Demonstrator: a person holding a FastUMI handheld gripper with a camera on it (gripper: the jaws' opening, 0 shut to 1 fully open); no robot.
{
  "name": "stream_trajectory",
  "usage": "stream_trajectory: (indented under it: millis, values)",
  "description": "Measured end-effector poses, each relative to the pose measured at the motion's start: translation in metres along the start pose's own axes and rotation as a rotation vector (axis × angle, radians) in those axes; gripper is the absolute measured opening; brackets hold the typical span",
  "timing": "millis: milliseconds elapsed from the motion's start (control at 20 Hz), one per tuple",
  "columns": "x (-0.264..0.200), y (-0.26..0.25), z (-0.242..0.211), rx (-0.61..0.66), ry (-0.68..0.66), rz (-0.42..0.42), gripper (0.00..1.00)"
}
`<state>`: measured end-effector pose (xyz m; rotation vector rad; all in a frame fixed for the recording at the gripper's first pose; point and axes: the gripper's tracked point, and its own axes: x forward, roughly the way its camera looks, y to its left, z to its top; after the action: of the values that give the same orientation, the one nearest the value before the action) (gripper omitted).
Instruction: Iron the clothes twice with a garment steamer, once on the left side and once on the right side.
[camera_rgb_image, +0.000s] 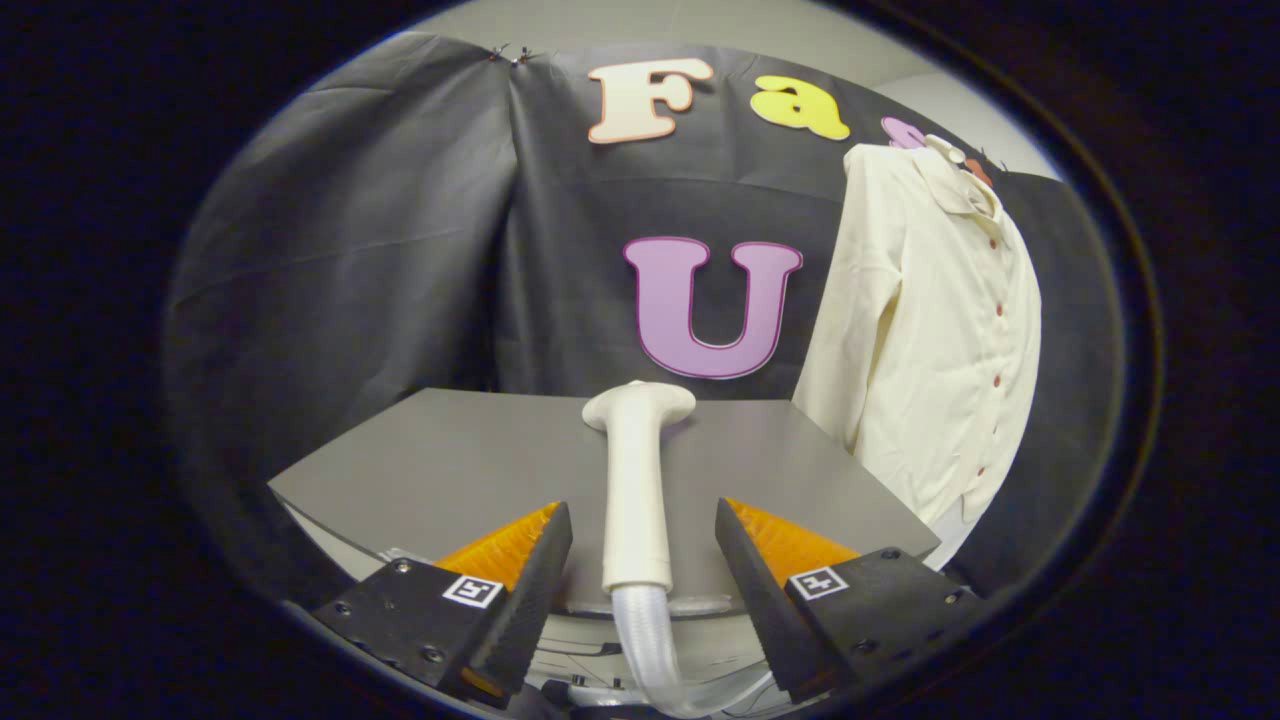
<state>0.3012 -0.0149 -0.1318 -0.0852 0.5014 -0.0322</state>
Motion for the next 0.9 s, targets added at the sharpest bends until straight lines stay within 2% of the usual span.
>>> stream_trajectory:
  millis: [150,250,300,450,500,700,900]
  values:
    - [0.02,0.002,0.0,0.02,0.025,-0.001,0.85]
    - [0.029,0.004,0.0,0.044,0.038,0.003,0.76]
    - [0.031,0.006,0.0,0.048,0.04,0.003,0.68]
    - [0.036,0.011,-0.004,0.014,0.061,0.0,0.51]
    - [0.036,0.01,-0.002,0.005,0.052,-0.004,0.41]
    - [0.035,0.01,0.006,-0.022,-0.01,0.01,0.35]
    - [0.017,0.003,0.011,0.066,-0.087,0.053,0.34]
